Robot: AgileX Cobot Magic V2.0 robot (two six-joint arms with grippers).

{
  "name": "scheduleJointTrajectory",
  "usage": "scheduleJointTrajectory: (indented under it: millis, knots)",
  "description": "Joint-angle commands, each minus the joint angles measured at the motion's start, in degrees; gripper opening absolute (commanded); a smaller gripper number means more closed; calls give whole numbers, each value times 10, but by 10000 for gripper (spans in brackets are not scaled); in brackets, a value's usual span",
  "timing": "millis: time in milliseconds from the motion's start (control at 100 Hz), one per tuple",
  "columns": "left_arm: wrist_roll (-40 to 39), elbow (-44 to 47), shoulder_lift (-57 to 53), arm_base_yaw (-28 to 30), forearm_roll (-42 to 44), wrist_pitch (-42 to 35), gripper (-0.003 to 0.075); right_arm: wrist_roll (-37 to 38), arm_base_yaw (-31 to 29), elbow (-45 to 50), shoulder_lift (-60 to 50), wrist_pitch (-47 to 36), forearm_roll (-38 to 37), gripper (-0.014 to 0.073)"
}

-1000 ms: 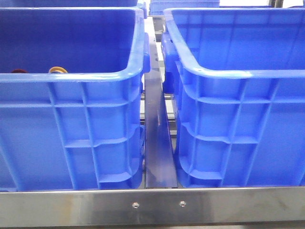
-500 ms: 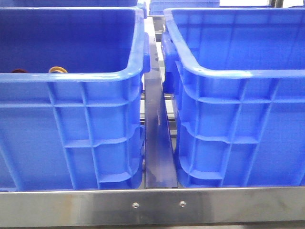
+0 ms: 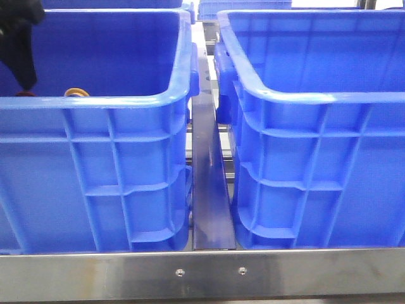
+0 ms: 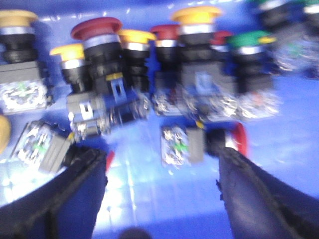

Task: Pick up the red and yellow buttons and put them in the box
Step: 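Reach the left gripper into the button bin and grasp a red-capped button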

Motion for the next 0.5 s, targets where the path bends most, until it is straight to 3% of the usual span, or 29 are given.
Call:
scheduleJointTrajectory:
  millis: [0, 260, 490]
  knots:
    - [-20, -38, 10, -4, 20, 8, 455, -1, -3, 3, -13, -46, -4, -102]
    - [-45, -59, 58, -4, 50, 12, 455, -1, -3, 3, -13, -46, -4, -102]
    - [-50, -59, 88, 13, 51, -33, 451, -1, -3, 3, -13, -46, -4, -102]
